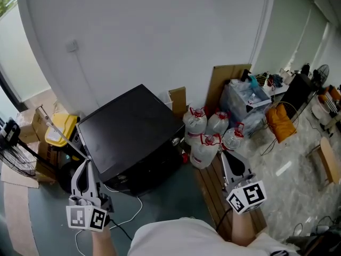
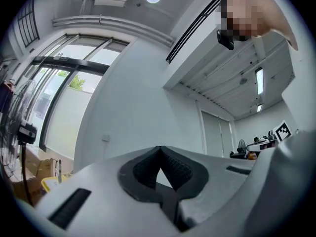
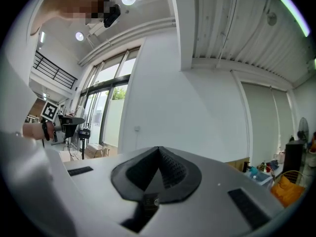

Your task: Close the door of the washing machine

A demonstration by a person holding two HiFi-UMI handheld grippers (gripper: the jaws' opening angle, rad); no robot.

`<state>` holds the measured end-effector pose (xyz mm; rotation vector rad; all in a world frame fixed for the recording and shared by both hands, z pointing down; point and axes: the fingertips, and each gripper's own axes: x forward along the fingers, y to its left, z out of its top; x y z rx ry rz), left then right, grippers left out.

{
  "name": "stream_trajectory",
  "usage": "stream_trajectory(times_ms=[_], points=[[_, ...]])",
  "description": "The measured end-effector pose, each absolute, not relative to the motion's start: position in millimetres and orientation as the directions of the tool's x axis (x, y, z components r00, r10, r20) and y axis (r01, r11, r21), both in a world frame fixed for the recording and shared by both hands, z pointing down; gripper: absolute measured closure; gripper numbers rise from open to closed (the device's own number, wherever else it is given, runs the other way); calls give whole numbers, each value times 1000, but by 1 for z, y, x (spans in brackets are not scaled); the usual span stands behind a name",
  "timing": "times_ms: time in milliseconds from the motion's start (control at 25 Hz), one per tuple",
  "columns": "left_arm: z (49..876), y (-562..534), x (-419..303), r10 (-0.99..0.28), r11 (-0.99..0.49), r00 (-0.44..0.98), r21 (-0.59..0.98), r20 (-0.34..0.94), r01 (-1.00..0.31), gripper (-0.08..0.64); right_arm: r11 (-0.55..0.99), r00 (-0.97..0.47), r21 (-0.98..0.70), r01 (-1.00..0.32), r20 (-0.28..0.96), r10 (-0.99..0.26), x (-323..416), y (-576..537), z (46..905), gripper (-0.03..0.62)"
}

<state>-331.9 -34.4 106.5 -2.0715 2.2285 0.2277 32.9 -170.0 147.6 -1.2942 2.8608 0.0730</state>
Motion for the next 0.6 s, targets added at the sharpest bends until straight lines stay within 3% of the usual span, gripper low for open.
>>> stream_trajectory(times_ms=[600], points=[[120,-23,-357,-988,56,-68,90,-140,-994,555,698,-700,77,-712,2,-714,-15,-153,146,594]])
